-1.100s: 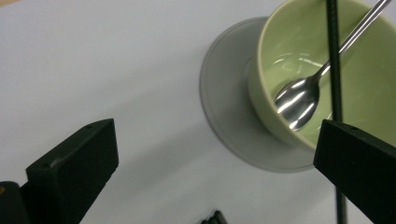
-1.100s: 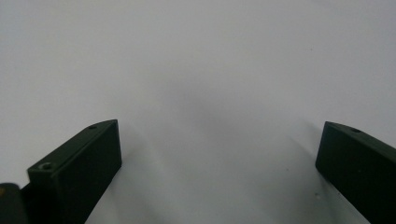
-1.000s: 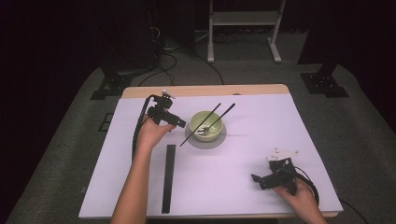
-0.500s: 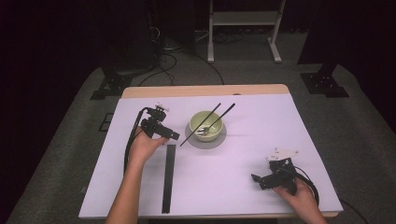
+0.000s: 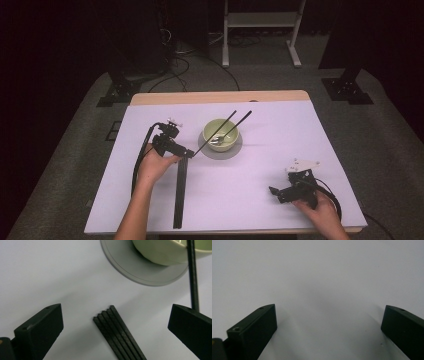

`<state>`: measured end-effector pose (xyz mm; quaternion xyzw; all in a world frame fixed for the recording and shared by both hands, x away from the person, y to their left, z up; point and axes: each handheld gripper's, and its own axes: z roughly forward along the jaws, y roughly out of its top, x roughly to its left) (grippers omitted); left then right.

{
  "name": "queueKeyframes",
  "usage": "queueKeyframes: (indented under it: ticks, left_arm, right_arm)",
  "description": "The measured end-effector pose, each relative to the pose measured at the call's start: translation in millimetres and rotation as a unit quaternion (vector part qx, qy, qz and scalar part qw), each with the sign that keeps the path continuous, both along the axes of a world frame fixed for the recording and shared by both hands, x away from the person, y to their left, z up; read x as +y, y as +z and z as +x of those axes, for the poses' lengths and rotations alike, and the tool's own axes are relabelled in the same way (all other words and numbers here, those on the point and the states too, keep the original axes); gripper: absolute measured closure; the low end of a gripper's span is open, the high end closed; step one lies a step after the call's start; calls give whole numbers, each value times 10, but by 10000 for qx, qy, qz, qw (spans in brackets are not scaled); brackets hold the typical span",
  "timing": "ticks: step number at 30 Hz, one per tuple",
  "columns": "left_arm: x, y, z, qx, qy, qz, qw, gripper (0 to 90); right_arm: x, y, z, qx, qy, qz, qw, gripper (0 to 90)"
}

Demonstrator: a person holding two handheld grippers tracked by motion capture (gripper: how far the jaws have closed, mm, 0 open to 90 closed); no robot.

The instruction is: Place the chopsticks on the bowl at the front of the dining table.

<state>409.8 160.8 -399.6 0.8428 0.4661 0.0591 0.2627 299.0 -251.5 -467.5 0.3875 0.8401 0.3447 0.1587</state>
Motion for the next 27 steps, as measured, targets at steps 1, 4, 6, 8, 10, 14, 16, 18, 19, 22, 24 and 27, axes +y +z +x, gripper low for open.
queueKeyframes:
  ticks: [1,4,6,8,10,14,16,18,19,22,24,27]
  left_arm:
    - [-15,-1,-14,12,16,-29,10000,0]
    - [-57,3,-49,7,-19,-29,10000,0]
    - [-88,11,-71,-3,-63,-56,10000,0]
    - [-124,21,-95,-12,-118,-52,9999,0]
    - [-162,21,-112,37,-193,-73,9998,0]
    - [-246,16,-147,56,-279,-112,9995,0]
    - [-288,20,-164,62,-340,-120,9993,0]
    - [-307,23,-176,55,-375,-123,9992,0]
    - [-304,24,-181,59,-375,-125,9992,0]
    - [-256,19,-195,57,-314,-152,9994,0]
    - [-206,18,-214,55,-243,-181,9995,0]
    - [-132,25,-258,16,-183,-182,9997,0]
  right_arm:
    - [0,0,0,1,0,-1,10000,0]
    - [0,0,0,1,-1,0,10000,0]
    - [0,0,0,0,-1,0,10000,0]
    - [0,0,0,1,-1,0,10000,0]
    - [0,0,0,1,0,-1,10000,0]
    - [0,0,0,0,-1,-1,10000,0]
    - [0,0,0,-1,0,-1,10000,0]
    - [0,0,0,-1,0,-1,10000,0]
    - [0,0,0,-1,0,-1,10000,0]
    - [0,0,0,-2,0,-3,10000,0]
    - [0,0,0,-1,0,-2,10000,0]
    - [0,0,0,0,0,-1,10000,0]
